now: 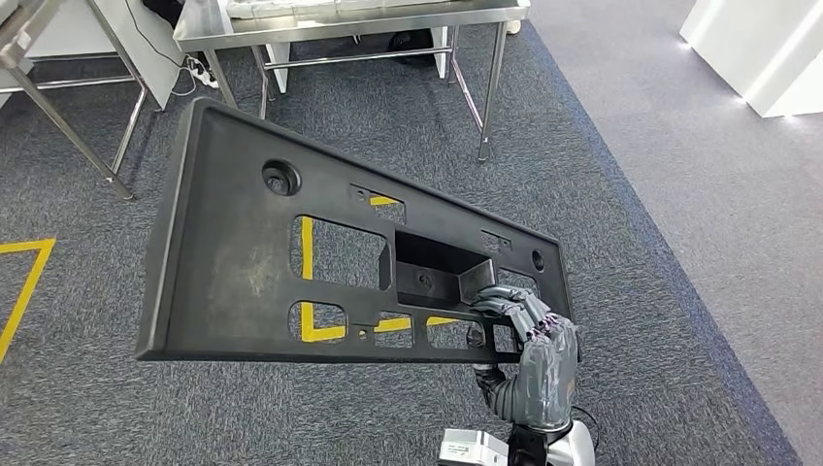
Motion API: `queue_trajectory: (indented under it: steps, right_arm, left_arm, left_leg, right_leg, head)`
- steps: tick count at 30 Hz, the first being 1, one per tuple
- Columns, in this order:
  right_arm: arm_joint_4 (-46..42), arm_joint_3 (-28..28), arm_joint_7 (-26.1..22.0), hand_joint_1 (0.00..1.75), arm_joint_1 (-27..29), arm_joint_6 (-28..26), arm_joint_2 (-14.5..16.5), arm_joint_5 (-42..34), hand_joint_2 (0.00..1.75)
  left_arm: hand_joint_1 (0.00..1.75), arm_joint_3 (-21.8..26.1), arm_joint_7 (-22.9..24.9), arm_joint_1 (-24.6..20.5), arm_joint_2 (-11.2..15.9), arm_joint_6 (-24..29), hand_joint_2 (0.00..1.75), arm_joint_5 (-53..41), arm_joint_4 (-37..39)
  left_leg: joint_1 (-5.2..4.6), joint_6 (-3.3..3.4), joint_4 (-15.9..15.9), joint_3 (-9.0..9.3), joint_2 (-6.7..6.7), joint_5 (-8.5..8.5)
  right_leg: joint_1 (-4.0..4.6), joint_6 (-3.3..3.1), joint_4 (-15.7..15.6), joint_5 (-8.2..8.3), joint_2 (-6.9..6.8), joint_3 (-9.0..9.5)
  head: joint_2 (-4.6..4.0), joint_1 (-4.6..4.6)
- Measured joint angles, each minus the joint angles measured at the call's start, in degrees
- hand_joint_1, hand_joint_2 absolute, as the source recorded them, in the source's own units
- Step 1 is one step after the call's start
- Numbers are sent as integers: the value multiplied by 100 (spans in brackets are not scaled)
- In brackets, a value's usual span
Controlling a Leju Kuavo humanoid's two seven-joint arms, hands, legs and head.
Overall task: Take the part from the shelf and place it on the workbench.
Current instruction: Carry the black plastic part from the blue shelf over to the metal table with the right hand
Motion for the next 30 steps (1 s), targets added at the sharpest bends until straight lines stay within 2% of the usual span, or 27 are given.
queue_trajectory:
  steps: [9,17,30]
  right_arm:
    - [0,1,-4,175,-1,0,1,-14,175]
    - [2,26,-17,175,-4,0,6,-35,175]
    - [2,48,7,175,-37,0,7,-52,175]
  left_arm:
    - [0,0,11,0,-1,28,175,8,0]
    - [0,39,91,-2,-16,269,175,45,0]
    - [0,96,168,-5,-22,271,175,107,0]
  left_leg:
    - [0,0,0,-1,0,0]
    - [0,0,0,-1,0,0]
    - [0,1,1,-2,0,0]
  right_leg:
    - [0,0,0,0,0,0]
    - [0,0,0,0,0,0]
    - [0,0,0,0,0,0]
  head:
    - [0,0]
    - [1,0]
    - [0,0]
